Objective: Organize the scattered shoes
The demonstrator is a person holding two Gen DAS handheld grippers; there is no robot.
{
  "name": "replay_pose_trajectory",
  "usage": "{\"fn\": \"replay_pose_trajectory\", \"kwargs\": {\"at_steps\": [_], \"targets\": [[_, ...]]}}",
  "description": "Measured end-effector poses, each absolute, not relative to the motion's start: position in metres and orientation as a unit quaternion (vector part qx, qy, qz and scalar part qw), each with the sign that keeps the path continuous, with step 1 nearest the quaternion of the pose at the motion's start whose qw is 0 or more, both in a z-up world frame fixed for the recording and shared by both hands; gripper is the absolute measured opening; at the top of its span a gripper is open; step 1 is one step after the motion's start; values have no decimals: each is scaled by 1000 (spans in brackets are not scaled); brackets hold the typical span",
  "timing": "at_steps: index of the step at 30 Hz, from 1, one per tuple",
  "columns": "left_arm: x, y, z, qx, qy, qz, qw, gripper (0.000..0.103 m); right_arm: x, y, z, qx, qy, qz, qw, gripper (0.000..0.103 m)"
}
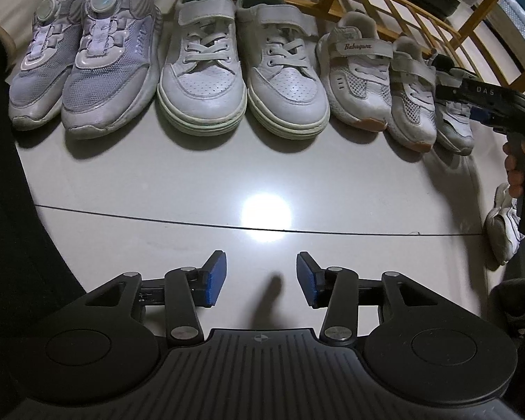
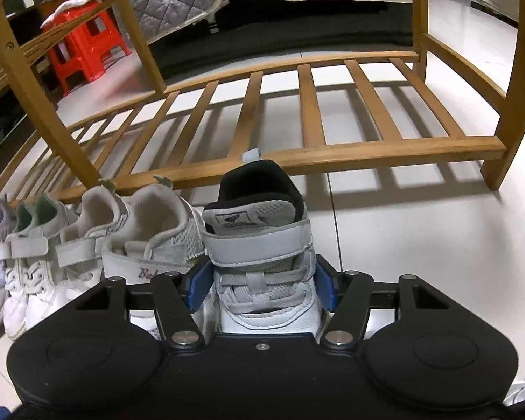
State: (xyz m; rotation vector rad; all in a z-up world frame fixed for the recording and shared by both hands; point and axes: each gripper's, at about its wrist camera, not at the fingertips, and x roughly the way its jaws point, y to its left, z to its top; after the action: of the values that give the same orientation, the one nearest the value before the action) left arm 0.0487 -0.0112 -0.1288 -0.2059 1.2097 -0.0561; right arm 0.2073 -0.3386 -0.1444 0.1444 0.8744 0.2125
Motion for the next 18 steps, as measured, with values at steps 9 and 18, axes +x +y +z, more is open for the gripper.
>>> {"fn": "replay_pose_trajectory", "kwargs": {"at_steps": [9,18], "targets": [[43,-1,-120,-100,556,-23,825,47,177,-349,-102,23,433,89,897,77],[35,-13,-111,-98,546,-44,831,47,126,-391,-71,1,493,61,868,77]]}}
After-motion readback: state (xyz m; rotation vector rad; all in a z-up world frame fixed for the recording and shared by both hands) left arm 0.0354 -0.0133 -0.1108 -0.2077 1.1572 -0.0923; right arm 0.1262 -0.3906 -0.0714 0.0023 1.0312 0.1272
